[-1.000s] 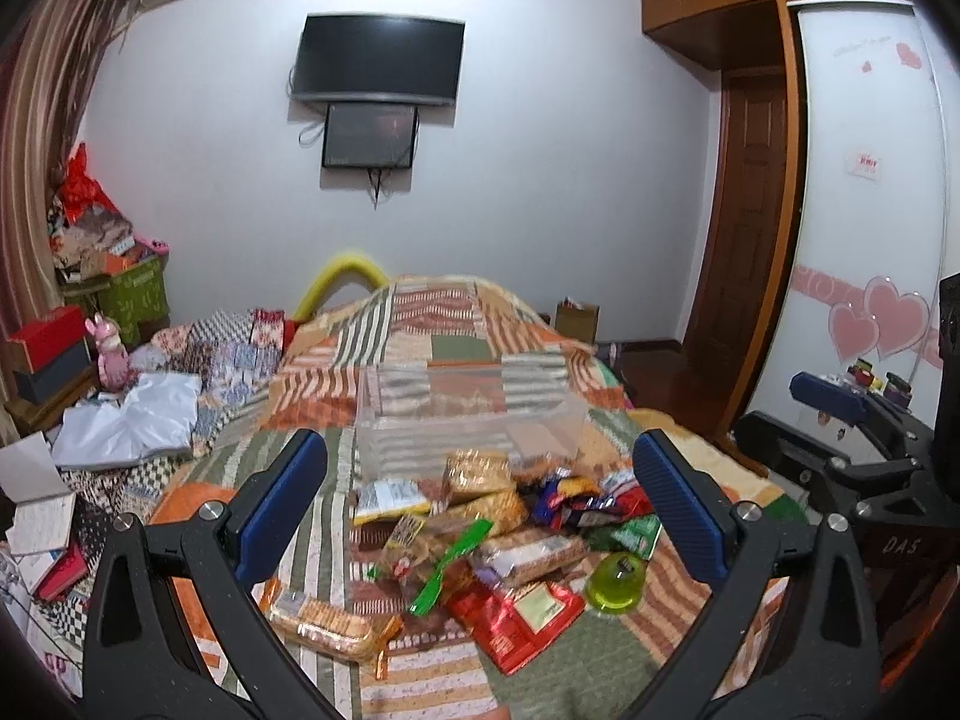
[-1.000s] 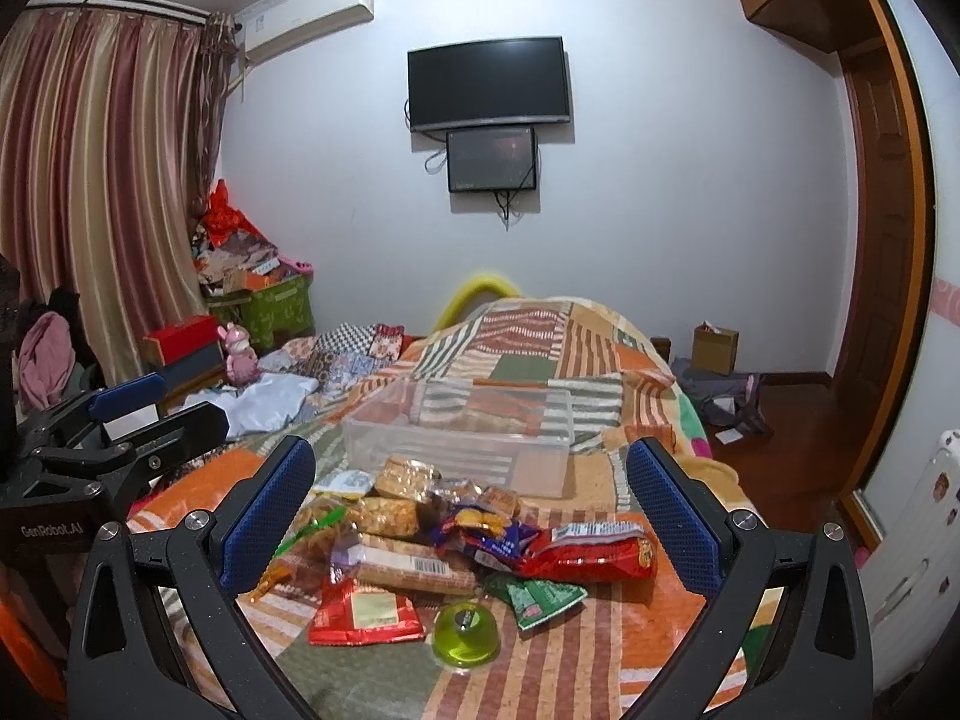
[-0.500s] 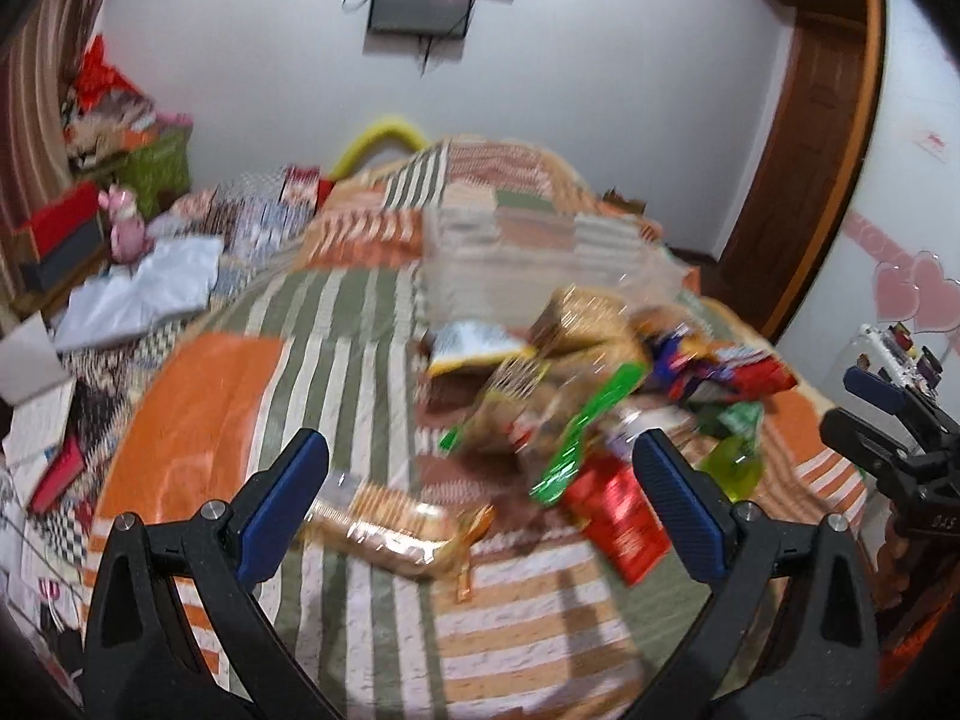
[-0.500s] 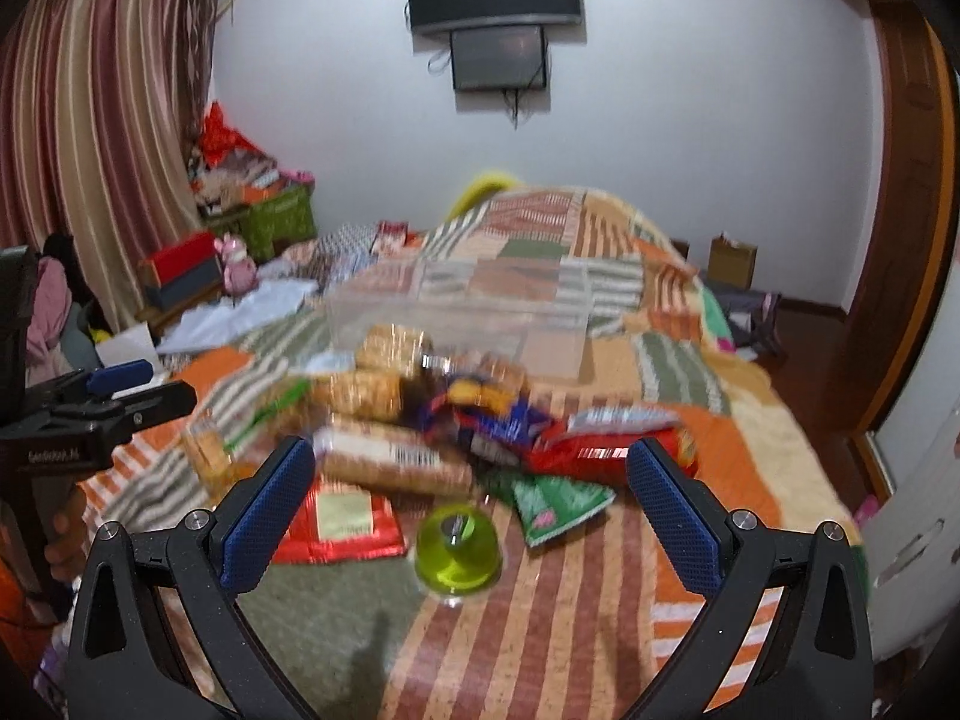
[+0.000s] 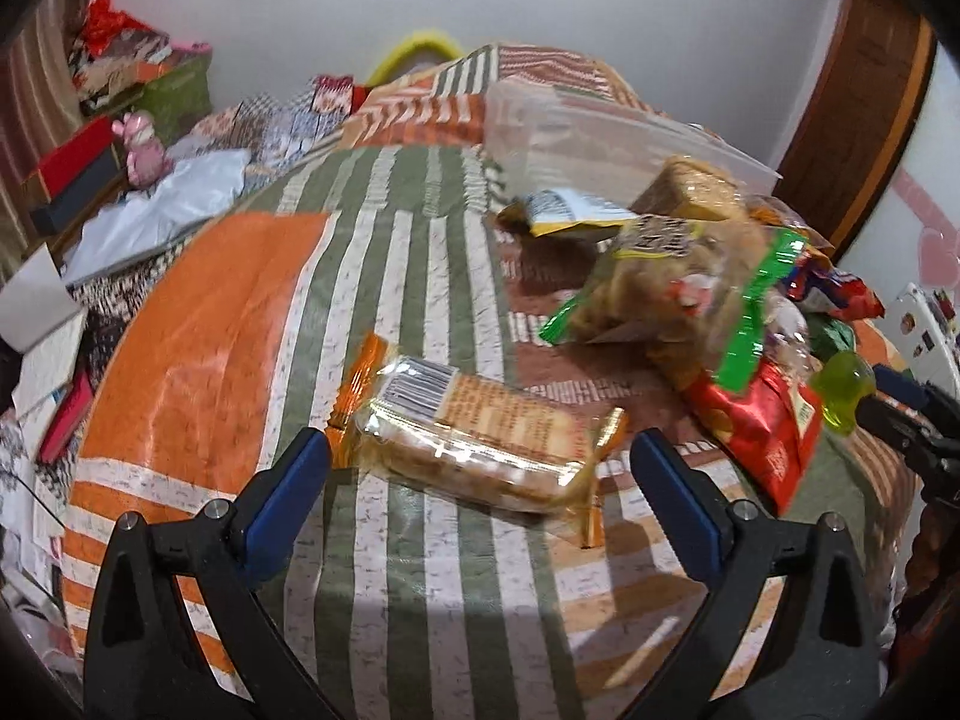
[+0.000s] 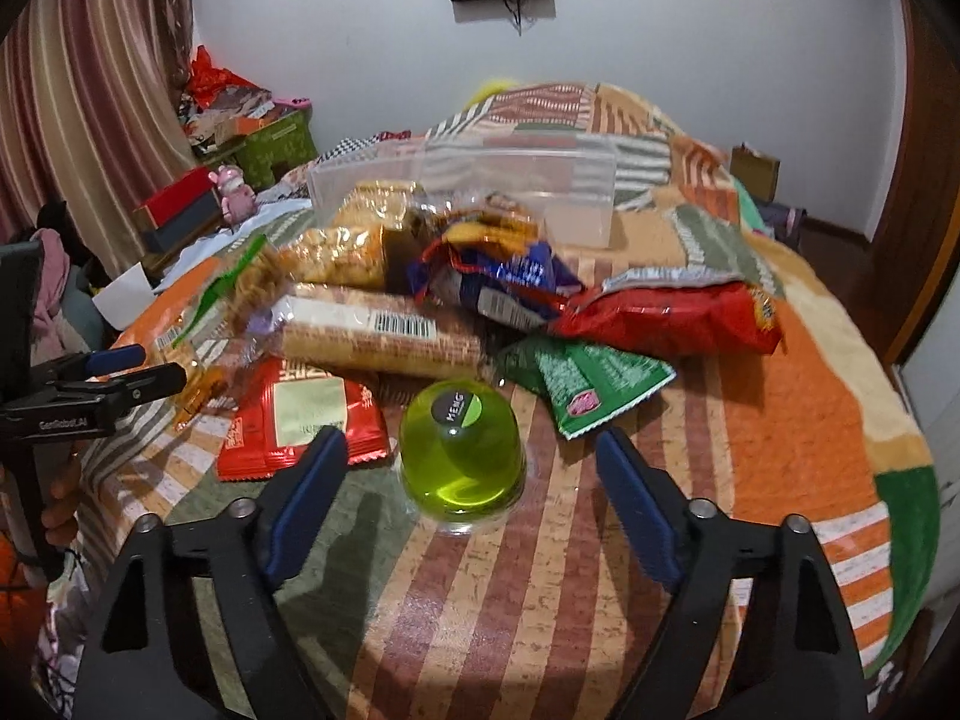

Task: Organize snacks
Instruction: 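Grasp the wafer pack with the left tool while the right tool grasps the green jelly cup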

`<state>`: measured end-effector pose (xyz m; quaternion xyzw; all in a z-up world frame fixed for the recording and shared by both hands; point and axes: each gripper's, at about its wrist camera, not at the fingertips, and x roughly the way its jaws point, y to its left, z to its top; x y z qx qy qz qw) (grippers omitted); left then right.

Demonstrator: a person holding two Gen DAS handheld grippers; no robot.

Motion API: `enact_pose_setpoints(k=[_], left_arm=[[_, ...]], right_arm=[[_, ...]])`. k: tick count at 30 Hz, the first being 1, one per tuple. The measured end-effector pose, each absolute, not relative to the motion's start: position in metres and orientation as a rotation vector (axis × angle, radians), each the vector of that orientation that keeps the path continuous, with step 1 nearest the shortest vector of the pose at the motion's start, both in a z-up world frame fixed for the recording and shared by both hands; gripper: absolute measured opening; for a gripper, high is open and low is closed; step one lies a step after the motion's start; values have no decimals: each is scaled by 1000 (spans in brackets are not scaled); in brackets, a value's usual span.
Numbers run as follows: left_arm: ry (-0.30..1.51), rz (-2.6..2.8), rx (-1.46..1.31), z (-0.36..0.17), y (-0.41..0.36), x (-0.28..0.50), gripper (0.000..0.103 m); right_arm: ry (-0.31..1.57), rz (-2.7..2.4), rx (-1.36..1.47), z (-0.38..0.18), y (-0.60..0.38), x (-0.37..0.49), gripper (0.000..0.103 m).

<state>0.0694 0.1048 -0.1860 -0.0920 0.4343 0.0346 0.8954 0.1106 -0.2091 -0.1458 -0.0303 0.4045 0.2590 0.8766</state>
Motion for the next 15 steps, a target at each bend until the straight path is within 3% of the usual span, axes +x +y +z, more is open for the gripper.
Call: enact_pose_setpoints(k=[11, 13, 15], left_arm=[[963, 65, -172, -203, 103, 99, 100], [947, 64, -173, -201, 102, 99, 94], [935, 67, -176, -200, 102, 100, 84]], right_arm=[[870, 568, -59, -154, -200, 117, 54], [871, 564, -60, -155, -200, 118, 47], [867, 564, -57, -155, -201, 118, 46]])
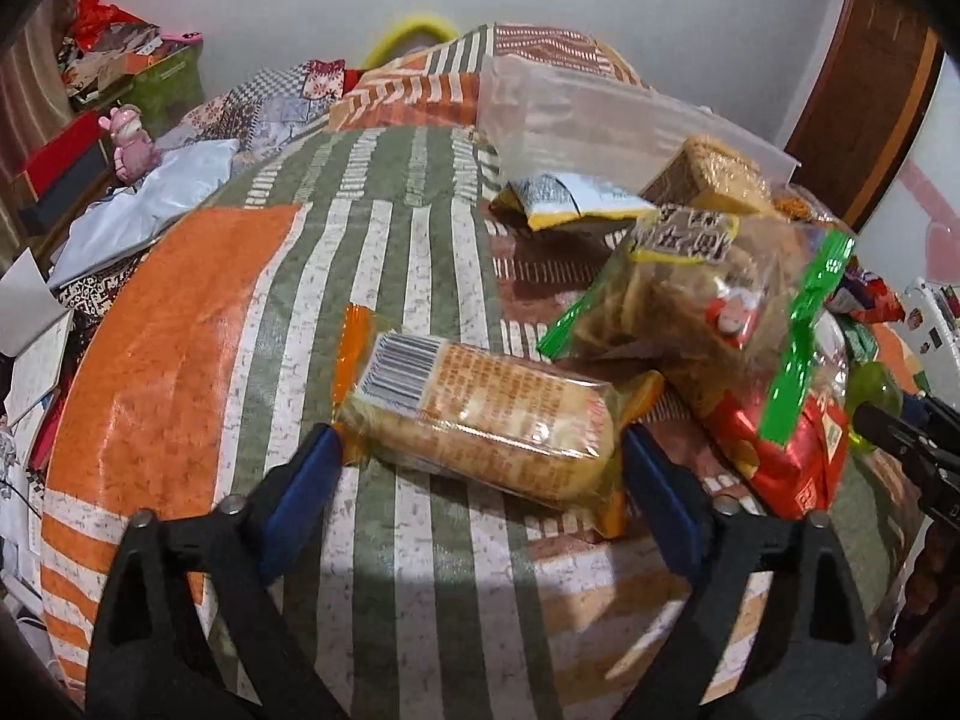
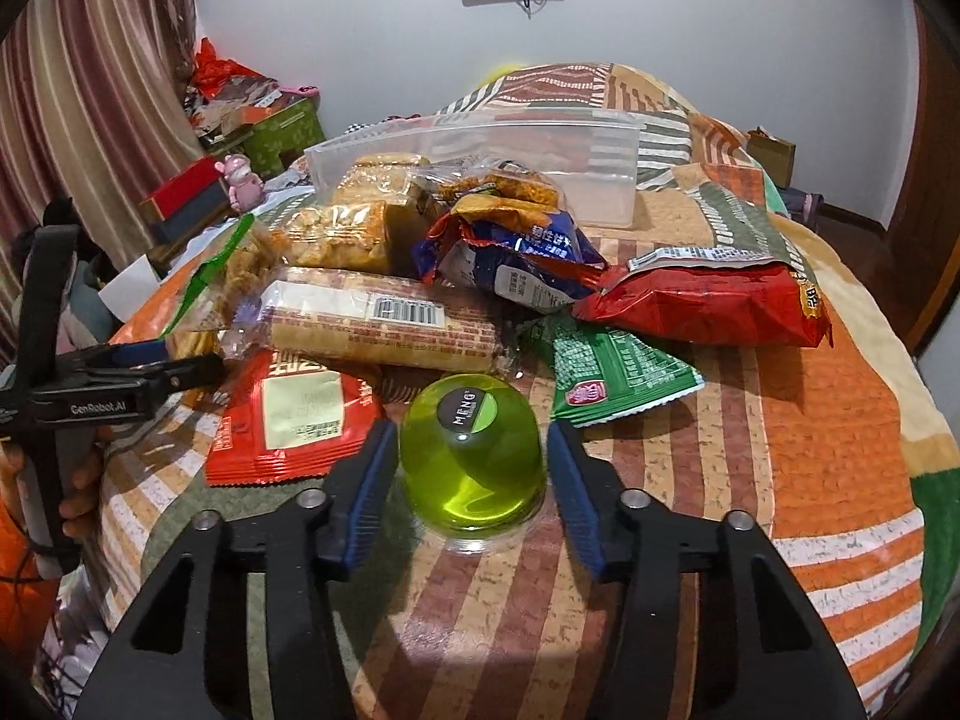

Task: Organize snacks
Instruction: 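Grasp the wafer pack with the left tool while the right tool grasps the green jelly cup, then carry both items over the clear box and release them inside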

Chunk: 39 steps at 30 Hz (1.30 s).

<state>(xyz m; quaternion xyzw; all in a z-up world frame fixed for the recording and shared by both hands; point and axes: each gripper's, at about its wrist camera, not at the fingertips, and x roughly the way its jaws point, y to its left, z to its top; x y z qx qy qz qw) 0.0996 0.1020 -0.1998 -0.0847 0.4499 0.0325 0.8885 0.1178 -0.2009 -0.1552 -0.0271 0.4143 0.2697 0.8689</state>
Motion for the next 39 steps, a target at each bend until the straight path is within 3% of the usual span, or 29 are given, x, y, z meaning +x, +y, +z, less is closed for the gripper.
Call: enact_pose_setpoints(k=[7, 24, 39], left_arm=[[900, 67, -169, -195, 102, 93, 74], [701, 47, -110, -121, 87, 71, 74], [631, -36, -107, -63, 71, 138, 74]], right_arm=[[857, 575, -52, -152, -203, 115, 45], [728, 577, -28, -107, -215, 109, 44], [554, 544, -14, -48, -206, 163, 44]])
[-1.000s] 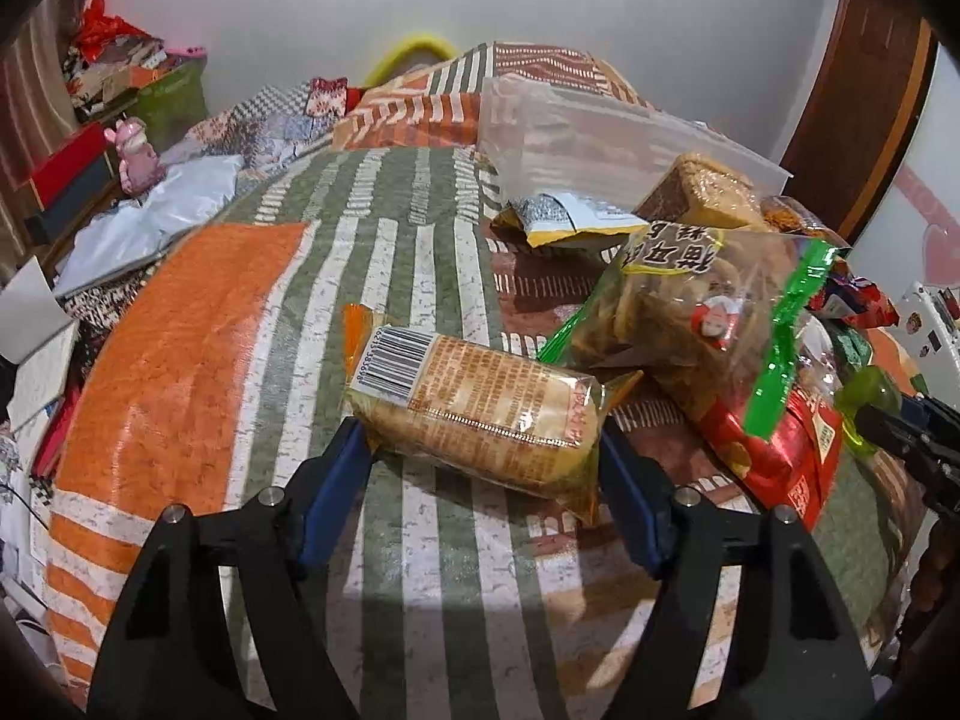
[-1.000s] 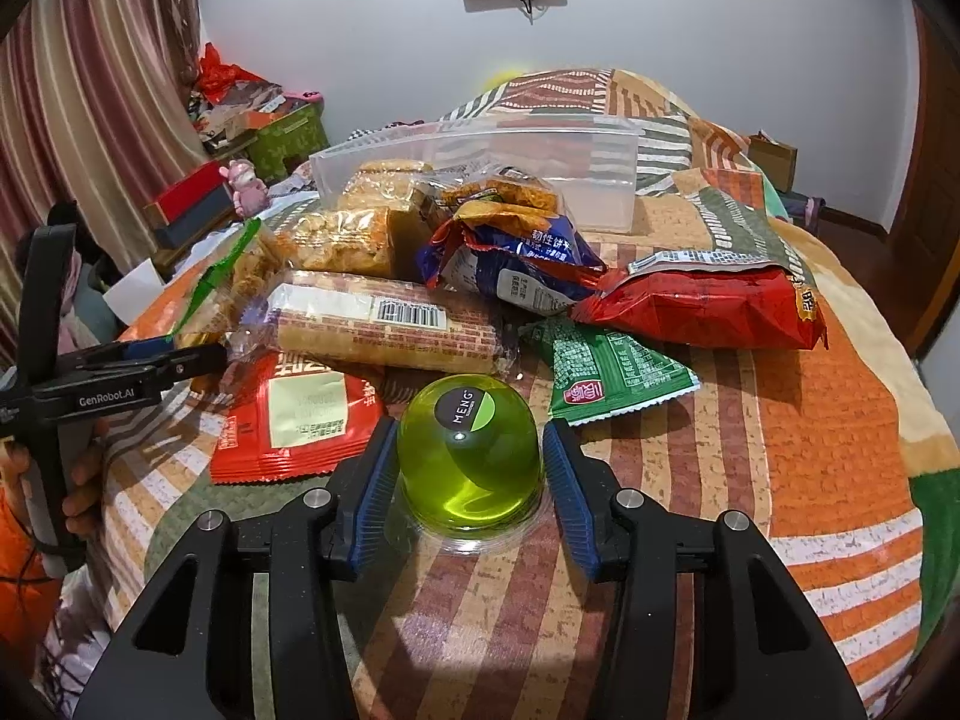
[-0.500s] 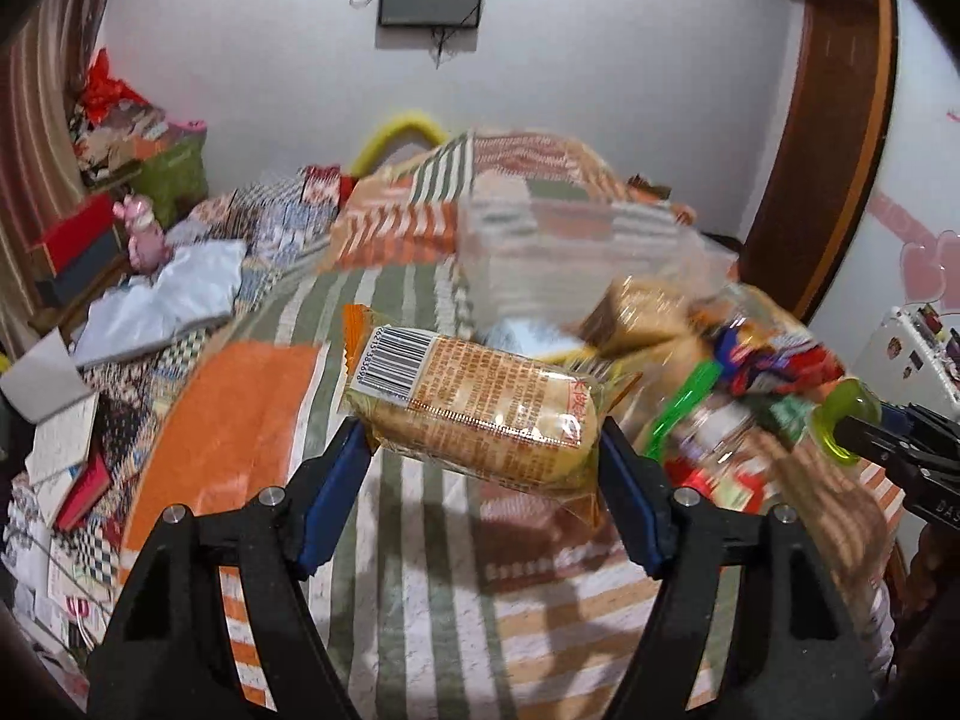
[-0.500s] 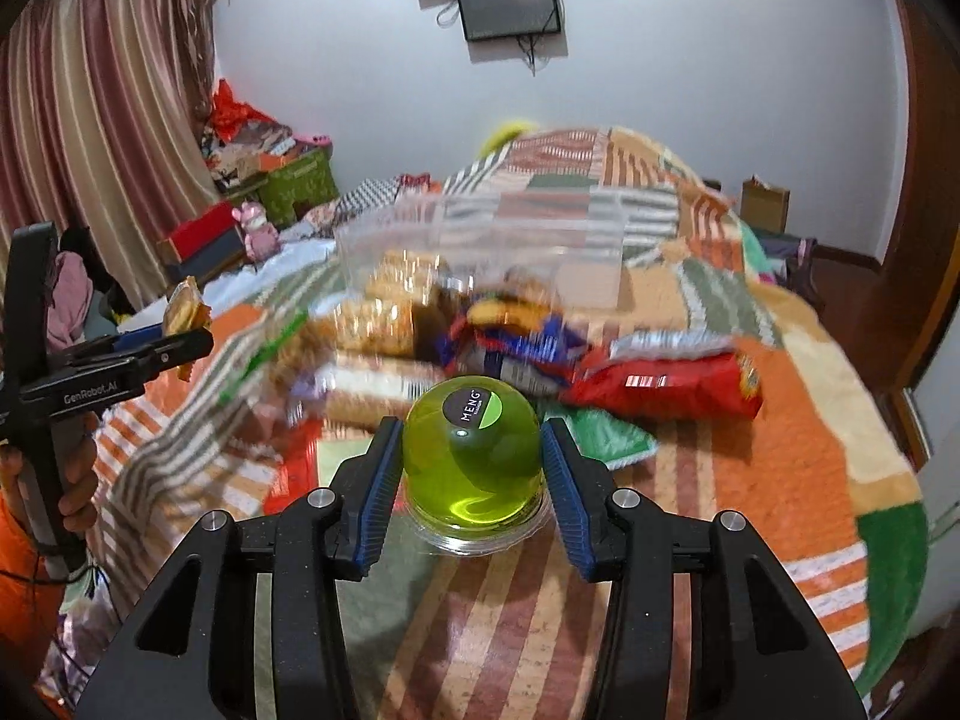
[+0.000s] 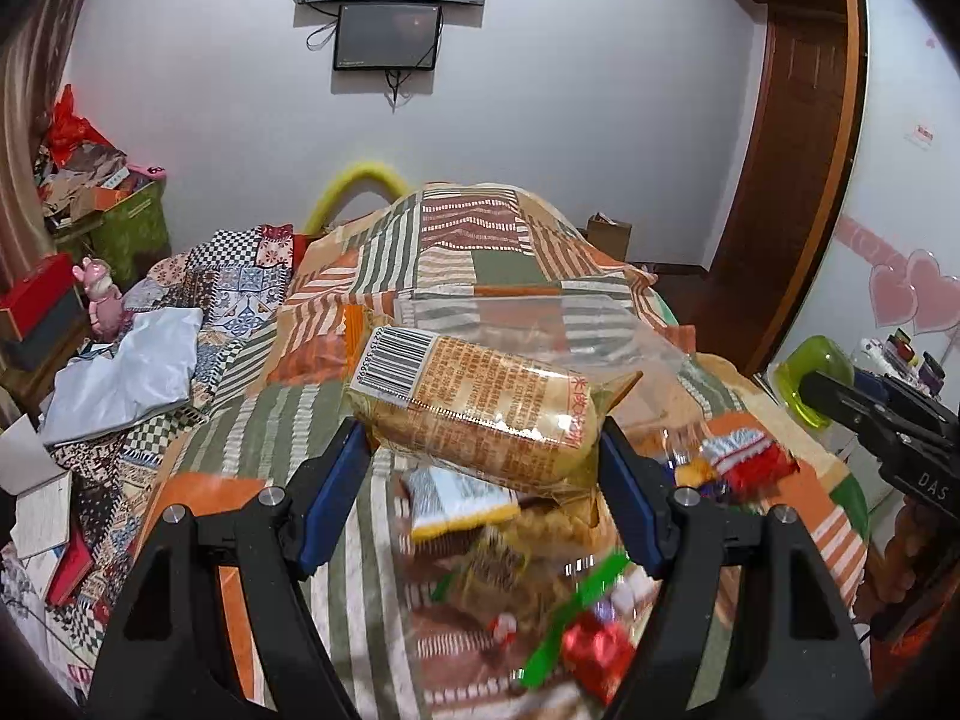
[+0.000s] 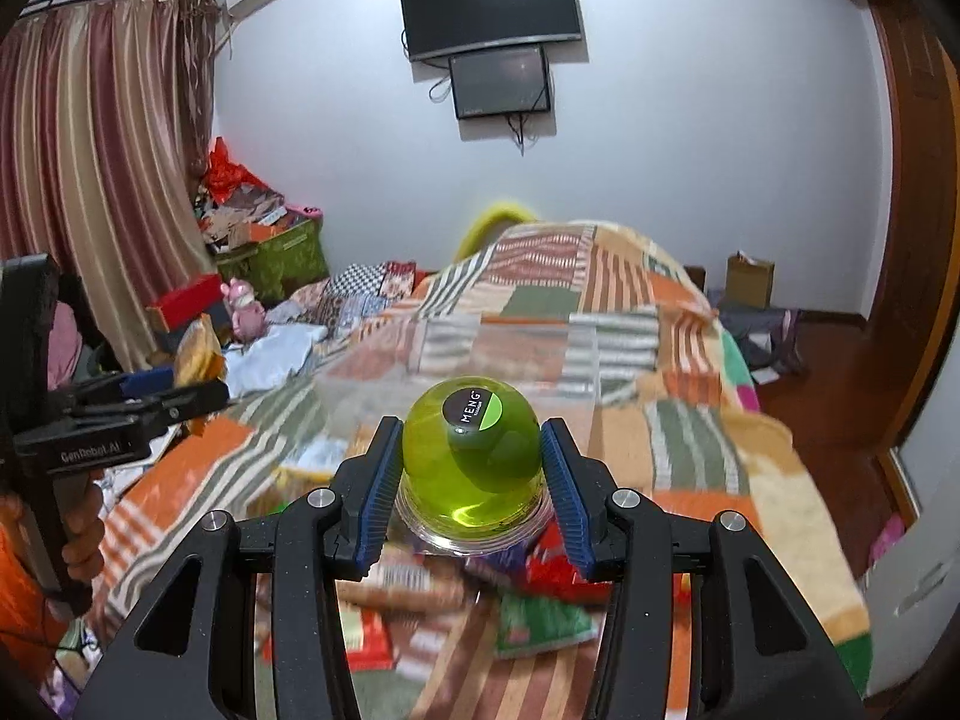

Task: Organize snacks
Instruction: 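Carry both items over the clear box and release them inside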

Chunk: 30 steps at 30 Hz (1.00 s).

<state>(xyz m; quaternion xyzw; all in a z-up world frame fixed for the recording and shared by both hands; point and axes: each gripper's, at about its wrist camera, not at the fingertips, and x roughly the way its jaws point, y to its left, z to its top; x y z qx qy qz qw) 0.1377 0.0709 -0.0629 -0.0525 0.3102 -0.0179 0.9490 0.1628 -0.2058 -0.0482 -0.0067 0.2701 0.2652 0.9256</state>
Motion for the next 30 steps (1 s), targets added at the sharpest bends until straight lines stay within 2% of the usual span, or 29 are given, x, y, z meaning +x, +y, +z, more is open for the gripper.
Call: enact_pose_setpoints(k=[10, 22, 30], left_arm=[[734, -73, -119, -71, 72, 212, 74], [936, -130, -62, -116, 57, 306, 74], [1020, -136, 1, -140, 43, 340, 74]], right_arm=[[585, 545, -27, -48, -188, 221, 44], [783, 551, -91, -89, -156, 300, 44], [902, 570, -155, -117, -142, 324, 44]])
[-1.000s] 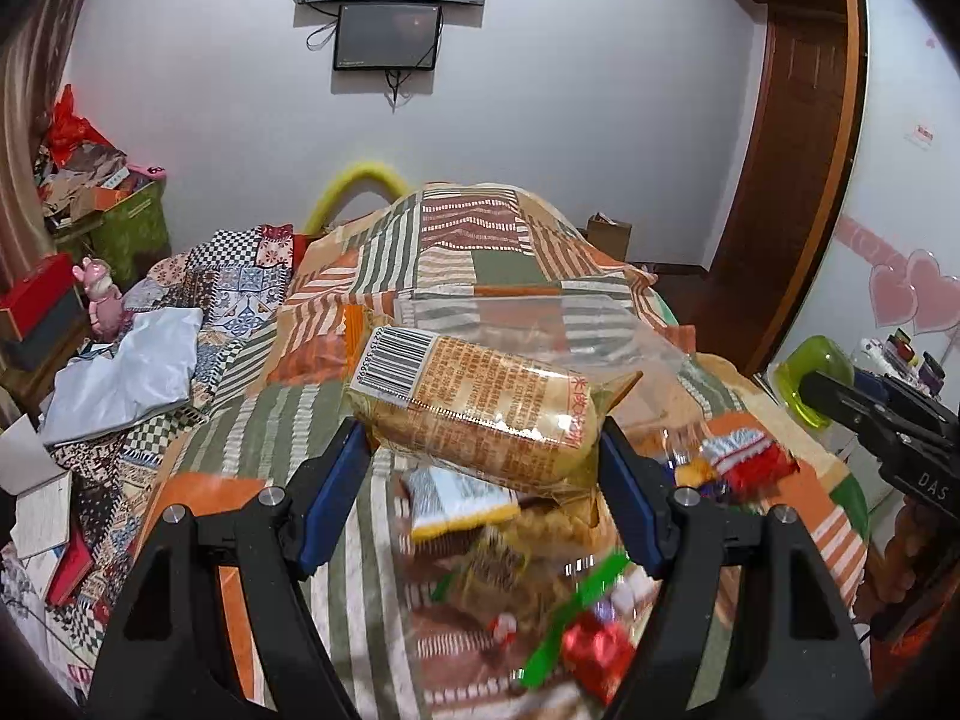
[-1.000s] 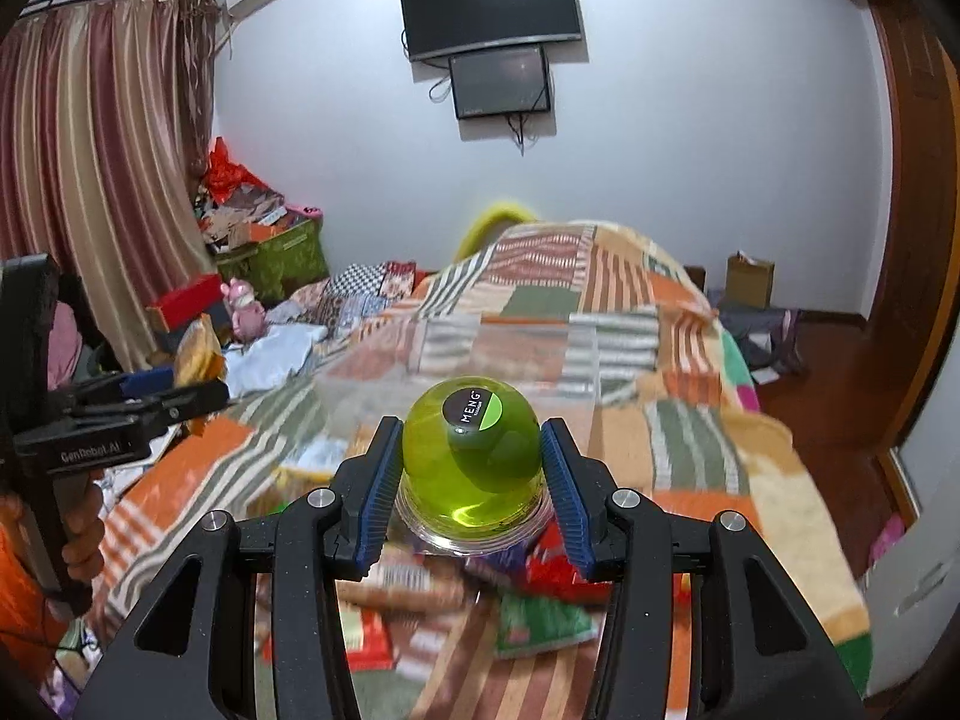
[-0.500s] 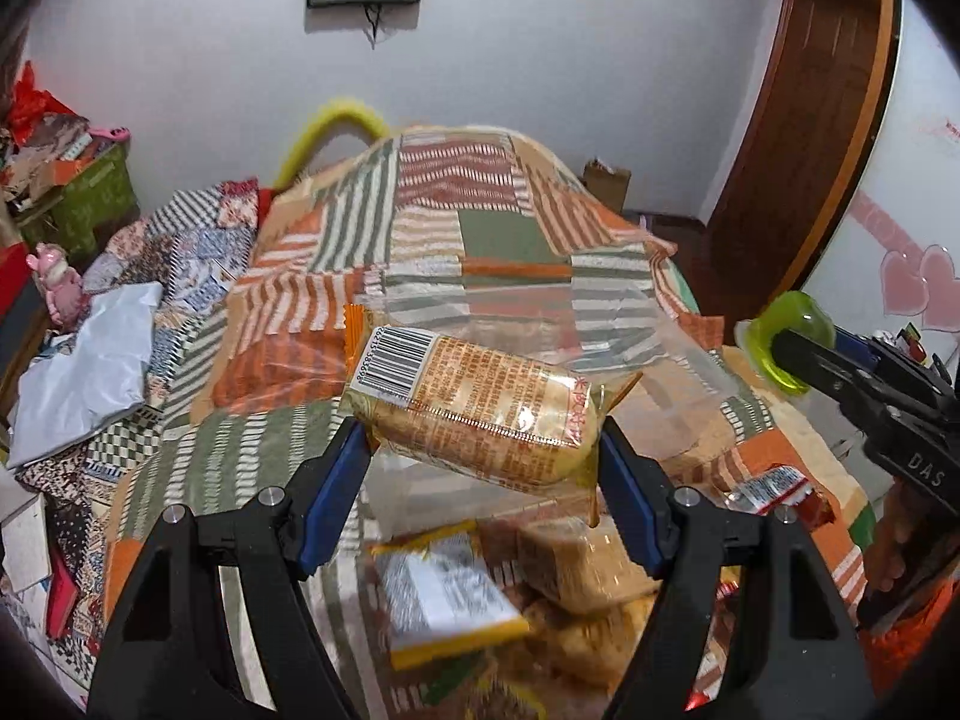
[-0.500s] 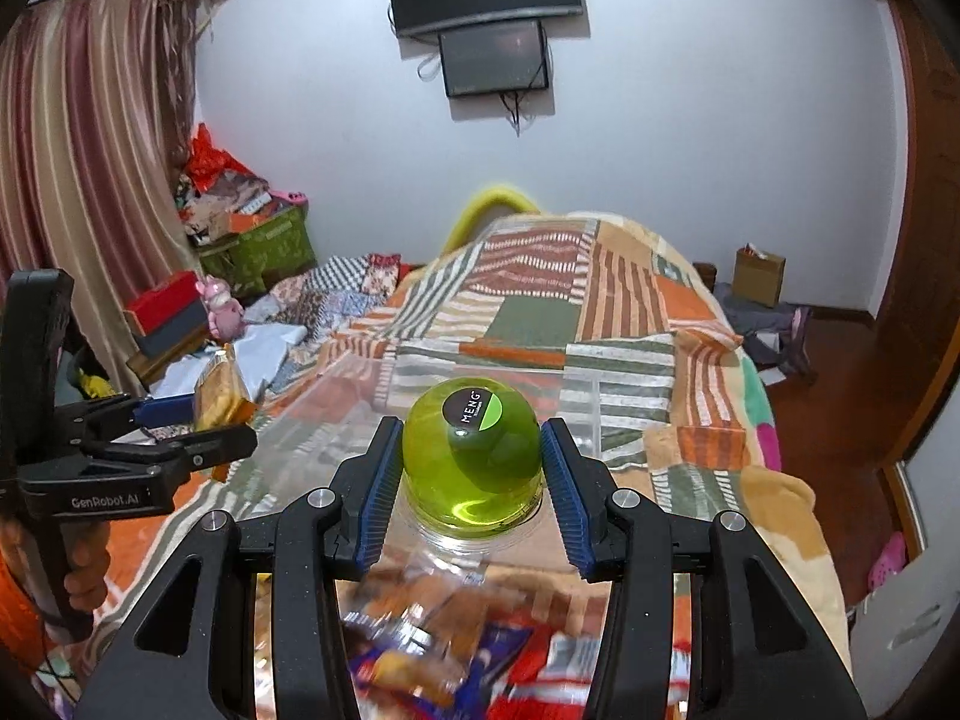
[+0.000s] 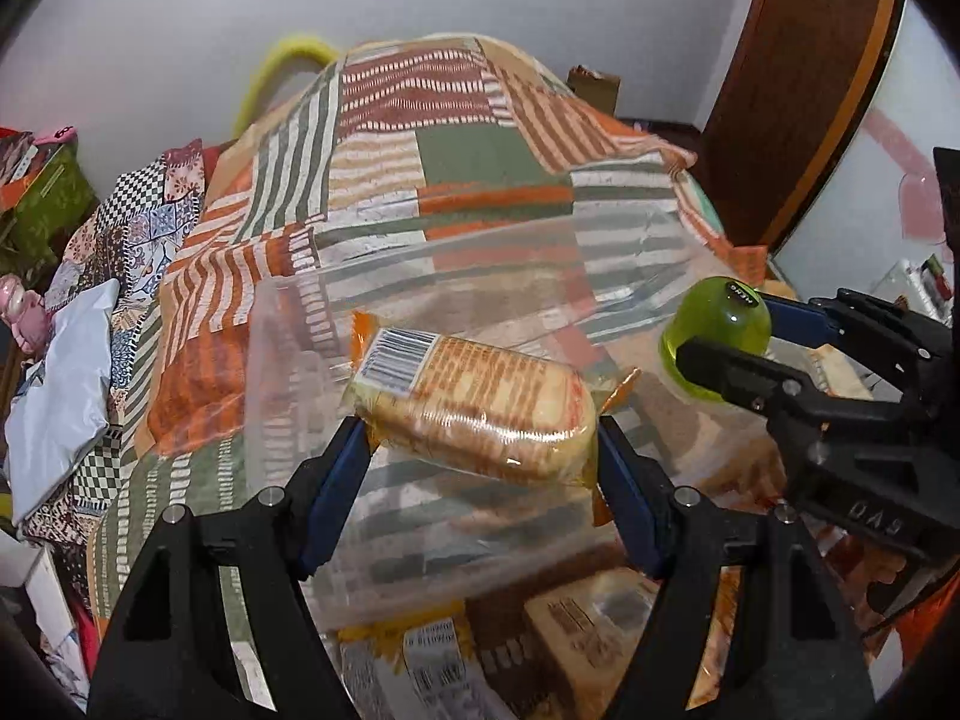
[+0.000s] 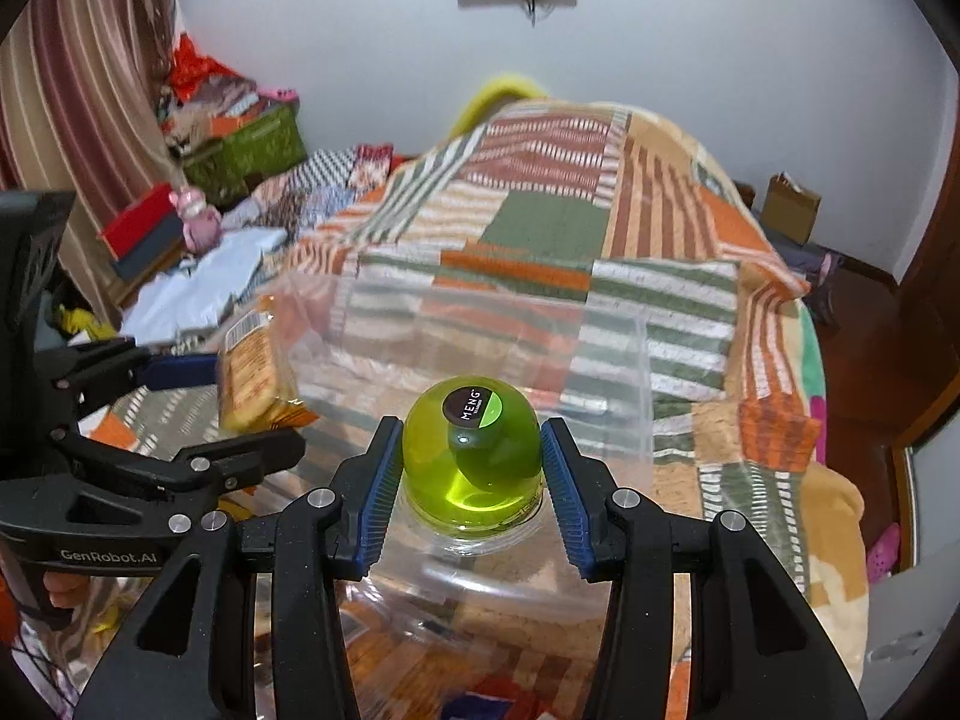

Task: Organize snacks
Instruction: 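Carry both items over the clear box and release them inside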

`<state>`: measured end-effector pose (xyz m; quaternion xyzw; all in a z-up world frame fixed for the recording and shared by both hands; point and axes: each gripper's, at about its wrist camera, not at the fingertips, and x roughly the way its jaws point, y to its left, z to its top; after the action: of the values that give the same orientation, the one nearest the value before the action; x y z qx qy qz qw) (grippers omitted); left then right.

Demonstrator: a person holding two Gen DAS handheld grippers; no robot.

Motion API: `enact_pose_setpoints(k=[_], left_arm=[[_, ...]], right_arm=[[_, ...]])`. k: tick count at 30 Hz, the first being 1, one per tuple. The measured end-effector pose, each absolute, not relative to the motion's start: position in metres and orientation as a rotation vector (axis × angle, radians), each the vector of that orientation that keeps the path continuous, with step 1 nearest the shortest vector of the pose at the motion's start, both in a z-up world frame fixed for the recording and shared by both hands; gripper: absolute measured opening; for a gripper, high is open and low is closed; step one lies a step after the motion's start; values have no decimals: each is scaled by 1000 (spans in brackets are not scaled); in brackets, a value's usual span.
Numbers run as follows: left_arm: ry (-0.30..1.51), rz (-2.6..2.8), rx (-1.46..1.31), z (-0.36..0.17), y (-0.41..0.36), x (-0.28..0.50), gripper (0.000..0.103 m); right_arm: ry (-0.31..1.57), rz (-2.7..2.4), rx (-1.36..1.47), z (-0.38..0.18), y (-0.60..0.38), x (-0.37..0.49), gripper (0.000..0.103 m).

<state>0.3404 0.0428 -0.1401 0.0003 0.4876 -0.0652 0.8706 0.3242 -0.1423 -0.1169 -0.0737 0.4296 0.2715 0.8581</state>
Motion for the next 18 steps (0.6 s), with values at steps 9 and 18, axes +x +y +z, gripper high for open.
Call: enact_pose_setpoints(k=[9, 18], left_arm=[[1073, -129, -8, -155, 43, 355, 75], [1105, -122, -51, -157, 47, 355, 83]], right_arm=[[974, 574, -212, -135, -133, 334, 44], [995, 568, -222, -135, -131, 335, 45]])
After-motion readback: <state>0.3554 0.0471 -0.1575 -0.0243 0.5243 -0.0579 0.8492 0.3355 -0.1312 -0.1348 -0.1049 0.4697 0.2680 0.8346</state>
